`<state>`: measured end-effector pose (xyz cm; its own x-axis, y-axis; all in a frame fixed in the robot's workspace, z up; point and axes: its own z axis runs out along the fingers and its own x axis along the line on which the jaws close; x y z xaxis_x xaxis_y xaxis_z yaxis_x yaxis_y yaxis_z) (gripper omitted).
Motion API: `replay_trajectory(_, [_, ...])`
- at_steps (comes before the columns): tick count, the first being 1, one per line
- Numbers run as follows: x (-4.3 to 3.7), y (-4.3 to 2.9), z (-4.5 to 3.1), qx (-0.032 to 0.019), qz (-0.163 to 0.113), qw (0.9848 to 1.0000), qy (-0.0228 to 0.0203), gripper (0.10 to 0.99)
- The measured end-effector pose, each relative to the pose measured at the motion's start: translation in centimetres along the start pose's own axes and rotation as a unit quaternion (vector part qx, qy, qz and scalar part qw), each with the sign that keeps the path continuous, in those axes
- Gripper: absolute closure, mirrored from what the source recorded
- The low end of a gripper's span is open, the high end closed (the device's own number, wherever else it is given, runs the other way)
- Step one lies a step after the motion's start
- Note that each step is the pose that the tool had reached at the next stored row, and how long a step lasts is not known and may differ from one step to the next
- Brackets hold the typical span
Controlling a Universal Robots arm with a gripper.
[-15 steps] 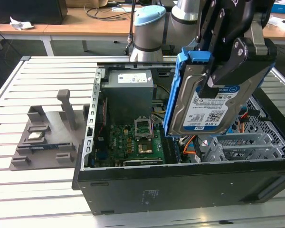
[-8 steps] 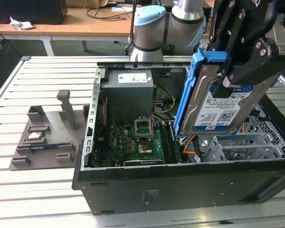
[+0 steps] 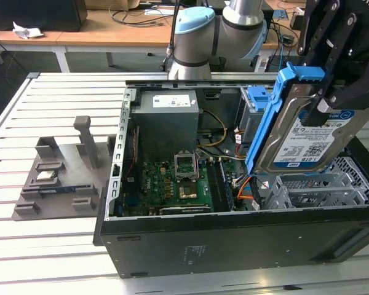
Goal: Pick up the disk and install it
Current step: 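Pick up the disk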
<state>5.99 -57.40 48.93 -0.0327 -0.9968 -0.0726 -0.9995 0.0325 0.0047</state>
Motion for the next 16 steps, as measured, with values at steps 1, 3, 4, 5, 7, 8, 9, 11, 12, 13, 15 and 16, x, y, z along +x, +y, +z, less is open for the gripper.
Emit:
replay_trajectory(1, [-0.01, -0.32, 0.00, -0.0001, 0.000, 1.0000, 0.0000, 0.718])
replay_trajectory(3, [-0.04, -1.15, -0.01, -0.0003, 0.000, 1.0000, 0.0001, 0.718])
replay_trajectory(4, [-0.05, -1.35, -0.01, -0.0004, 0.000, 1.0000, 0.0001, 0.718])
replay_trajectory(5, [-0.05, -1.64, -0.01, -0.0004, 0.000, 1.0000, 0.0001, 0.718])
replay_trajectory(7, [-0.07, -2.21, 0.00, -0.0005, 0.000, 1.0000, 0.0001, 0.718])
replay_trajectory(8, [-0.08, -2.50, 0.00, -0.0006, 0.000, 1.0000, 0.0001, 0.718])
replay_trajectory(9, [-0.09, -2.76, 0.01, -0.0006, 0.000, 1.0000, 0.0001, 0.718])
replay_trajectory(11, [-0.10, -3.20, 0.02, -0.0006, 0.000, 1.0000, 0.0002, 0.718])
replay_trajectory(12, [-0.11, -3.36, 0.02, -0.0006, 0.000, 1.0000, 0.0001, 0.718])
replay_trajectory(13, [-0.12, -3.64, 0.03, -0.0006, 0.000, 1.0000, 0.0002, 0.718])
replay_trajectory(15, [-0.14, -4.38, 0.04, -0.0006, 0.000, 1.0000, 0.0004, 0.718])
replay_trajectory(16, [-0.15, -4.51, 0.03, -0.0006, 0.000, 1.0000, 0.0005, 0.718])
